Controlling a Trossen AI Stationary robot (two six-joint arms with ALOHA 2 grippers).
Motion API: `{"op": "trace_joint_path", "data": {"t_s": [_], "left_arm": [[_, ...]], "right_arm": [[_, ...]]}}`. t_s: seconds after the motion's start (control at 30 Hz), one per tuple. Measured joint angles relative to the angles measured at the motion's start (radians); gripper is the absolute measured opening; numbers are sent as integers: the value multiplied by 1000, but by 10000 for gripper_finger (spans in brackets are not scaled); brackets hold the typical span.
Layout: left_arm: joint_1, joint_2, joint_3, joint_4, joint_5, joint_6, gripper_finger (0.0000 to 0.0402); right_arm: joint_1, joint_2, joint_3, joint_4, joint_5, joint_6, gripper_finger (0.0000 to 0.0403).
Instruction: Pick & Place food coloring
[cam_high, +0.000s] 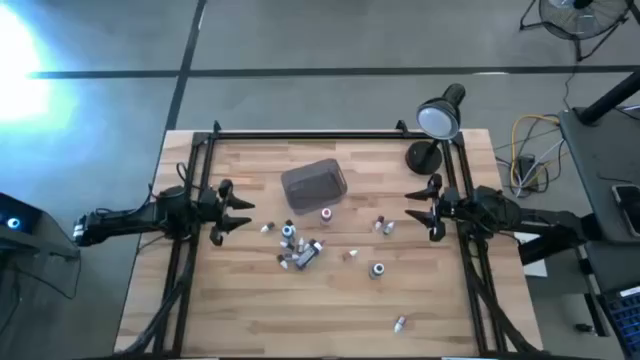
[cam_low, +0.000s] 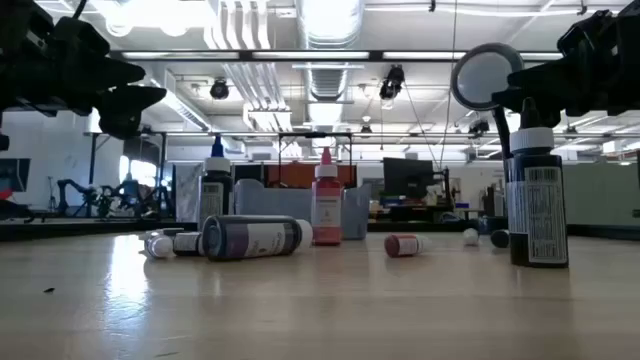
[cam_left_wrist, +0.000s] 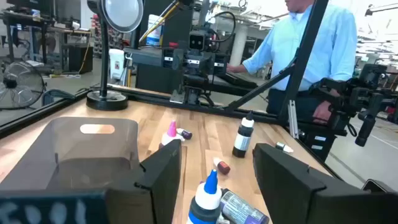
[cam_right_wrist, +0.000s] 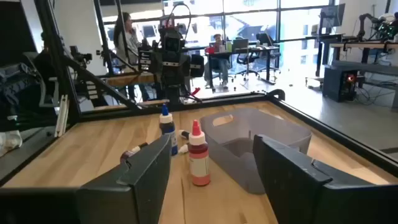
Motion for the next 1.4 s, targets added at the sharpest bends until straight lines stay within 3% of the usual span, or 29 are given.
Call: {"op": "trace_joint_path", "data": {"t_s": [0.97, 1.17, 1.3, 1.4], "left_arm": [[0, 0, 0, 0, 0, 0, 177], [0, 6, 0, -4, -6, -1, 177], [0, 12, 0, -9, -9, -1, 177], [0, 15, 0, -10, -9, 0, 177]], "right_arm": [[0, 0, 0, 0, 0, 0, 221], [-285, 1, 1, 6, -161, -4, 221], [-410, 2, 2, 1, -132, -8, 221], [-385, -3, 2, 0, -25, -9, 221]]}}
